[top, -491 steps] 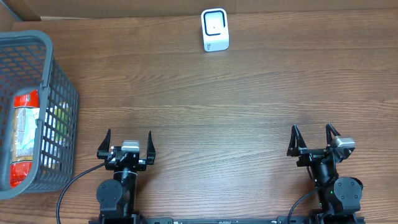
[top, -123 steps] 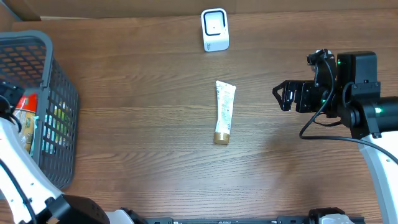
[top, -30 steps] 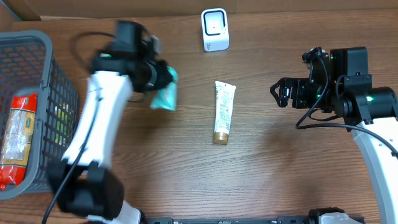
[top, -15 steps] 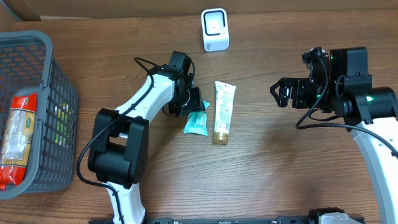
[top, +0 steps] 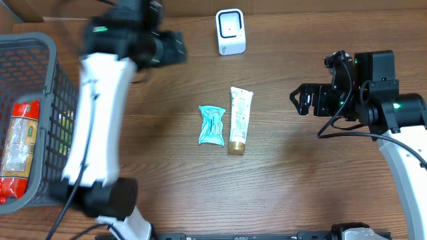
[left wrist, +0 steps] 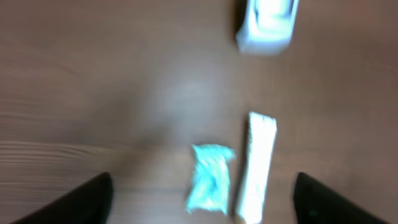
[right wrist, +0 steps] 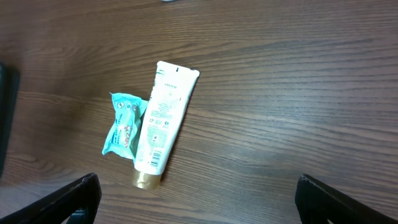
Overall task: Scan the item barcode
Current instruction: 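Place the teal packet on the table left of the white tube, then reach into the basket and grasp the red-capped breadstick package with left gripper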
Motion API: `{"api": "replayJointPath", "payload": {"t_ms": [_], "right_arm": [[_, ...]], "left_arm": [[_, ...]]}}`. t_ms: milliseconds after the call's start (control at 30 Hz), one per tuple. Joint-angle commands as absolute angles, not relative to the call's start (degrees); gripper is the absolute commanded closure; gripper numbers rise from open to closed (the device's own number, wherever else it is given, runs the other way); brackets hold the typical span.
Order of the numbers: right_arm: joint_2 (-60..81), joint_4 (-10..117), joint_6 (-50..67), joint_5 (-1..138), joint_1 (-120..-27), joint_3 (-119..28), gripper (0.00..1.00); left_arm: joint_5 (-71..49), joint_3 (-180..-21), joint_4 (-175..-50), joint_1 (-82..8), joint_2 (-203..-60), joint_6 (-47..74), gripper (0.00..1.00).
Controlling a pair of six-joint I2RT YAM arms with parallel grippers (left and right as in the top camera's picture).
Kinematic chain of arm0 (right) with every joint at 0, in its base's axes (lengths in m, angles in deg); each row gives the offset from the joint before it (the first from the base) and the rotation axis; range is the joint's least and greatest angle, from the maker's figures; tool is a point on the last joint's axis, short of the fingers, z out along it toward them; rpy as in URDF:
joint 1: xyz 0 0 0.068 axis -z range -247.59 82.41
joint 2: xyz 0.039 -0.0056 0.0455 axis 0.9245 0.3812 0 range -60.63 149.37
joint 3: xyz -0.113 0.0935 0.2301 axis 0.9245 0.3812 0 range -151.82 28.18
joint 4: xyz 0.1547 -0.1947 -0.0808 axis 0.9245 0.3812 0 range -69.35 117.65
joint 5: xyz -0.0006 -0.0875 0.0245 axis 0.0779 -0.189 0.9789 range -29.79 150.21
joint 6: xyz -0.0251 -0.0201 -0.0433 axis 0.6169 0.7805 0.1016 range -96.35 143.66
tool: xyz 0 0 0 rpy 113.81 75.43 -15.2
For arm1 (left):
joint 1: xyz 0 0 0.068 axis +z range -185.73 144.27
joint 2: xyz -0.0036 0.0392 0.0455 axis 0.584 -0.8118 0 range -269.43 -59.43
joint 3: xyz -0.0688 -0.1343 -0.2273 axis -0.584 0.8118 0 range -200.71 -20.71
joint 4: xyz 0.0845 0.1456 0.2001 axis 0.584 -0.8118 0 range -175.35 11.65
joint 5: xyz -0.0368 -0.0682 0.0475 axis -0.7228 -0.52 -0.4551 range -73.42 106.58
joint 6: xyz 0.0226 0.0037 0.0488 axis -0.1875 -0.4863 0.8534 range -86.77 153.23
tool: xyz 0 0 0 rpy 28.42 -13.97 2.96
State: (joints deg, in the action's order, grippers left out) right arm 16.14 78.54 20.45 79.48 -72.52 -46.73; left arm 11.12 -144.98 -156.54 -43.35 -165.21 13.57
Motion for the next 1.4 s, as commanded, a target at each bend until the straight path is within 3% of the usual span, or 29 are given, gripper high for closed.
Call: {"api": "replayJointPath", "payload": {"t_ms": [0,200,433,700,933,1033,1200,1367], "right_arm": [[16.01,78.25,20.69,79.63,-72.74,-48.02,0.00],[16.01,78.86,20.71,79.61,-72.74,-48.00,0.00],[16.01,79.13,20.71,79.58,-72.74,-48.02,0.00],[16.01,79.32,20.71,79.58,-72.74,-48.00,0.00],[16.01,79.48,20.71,79.58,-72.74,-48.00,0.00],[16.01,79.30,20.71,79.58,-72.74,-48.00,0.00],[16.01,79.08,20.71,79.58,-72.74,-48.00,0.00],[16.01,78.84,20.71,79.58,-72.74,-48.00,0.00]], "left_arm": [[22.66,-153.76,-159.60,-35.37,-157.30,15.71,0.04],[32.67,-154.33,-159.12,-15.98,-151.90,11.58,0.07],[27.58,-148.91,-154.53,4.25,-156.93,10.68,0.08],[26.51,-133.44,-144.65,6.09,-159.90,25.90,0.15],[31.78,-120.82,-136.04,6.79,-159.92,37.09,0.14],[31.80,-114.97,-130.16,6.79,-159.92,43.08,0.12],[30.44,-103.58,-115.49,6.79,-159.94,56.06,0.01],[28.37,-95.86,-106.05,6.86,-161.67,59.07,0.00]]}}
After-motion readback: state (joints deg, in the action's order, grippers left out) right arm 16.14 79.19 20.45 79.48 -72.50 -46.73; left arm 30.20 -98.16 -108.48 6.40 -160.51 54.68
